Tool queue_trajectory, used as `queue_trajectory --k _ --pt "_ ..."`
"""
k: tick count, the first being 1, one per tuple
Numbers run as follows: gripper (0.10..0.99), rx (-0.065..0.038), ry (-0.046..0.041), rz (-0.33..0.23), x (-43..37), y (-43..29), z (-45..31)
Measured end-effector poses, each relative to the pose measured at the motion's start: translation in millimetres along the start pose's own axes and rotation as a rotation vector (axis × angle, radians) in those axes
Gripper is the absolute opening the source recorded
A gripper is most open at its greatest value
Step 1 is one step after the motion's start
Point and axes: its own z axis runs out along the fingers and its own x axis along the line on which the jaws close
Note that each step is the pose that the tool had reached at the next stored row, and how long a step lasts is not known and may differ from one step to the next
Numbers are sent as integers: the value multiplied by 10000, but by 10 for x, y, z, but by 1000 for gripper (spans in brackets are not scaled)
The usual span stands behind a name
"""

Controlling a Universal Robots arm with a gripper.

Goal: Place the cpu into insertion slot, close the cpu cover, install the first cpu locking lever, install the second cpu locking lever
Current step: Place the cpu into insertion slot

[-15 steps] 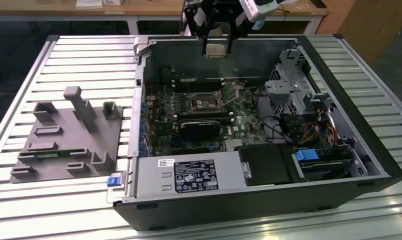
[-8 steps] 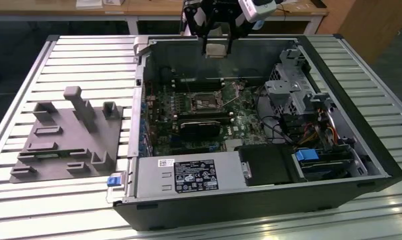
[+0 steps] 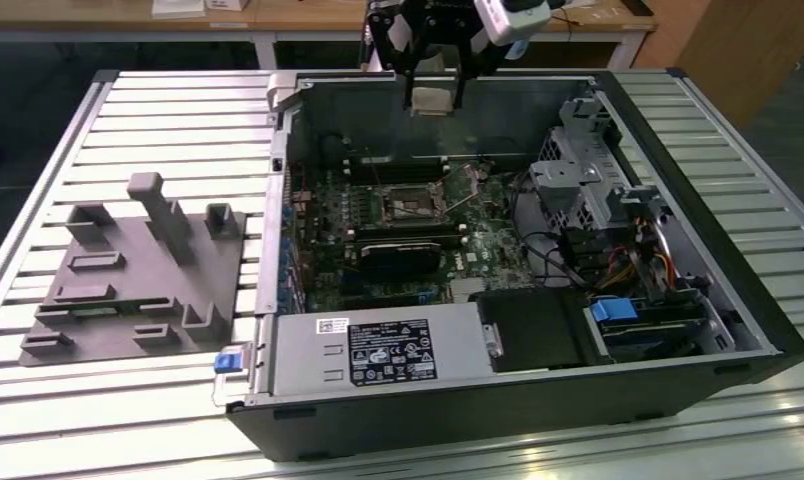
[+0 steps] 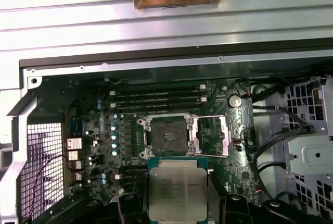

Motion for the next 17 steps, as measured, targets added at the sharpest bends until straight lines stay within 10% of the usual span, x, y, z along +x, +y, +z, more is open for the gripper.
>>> queue_trajectory --k 17 --pt "541 -11 -46 506 8 -1 1"
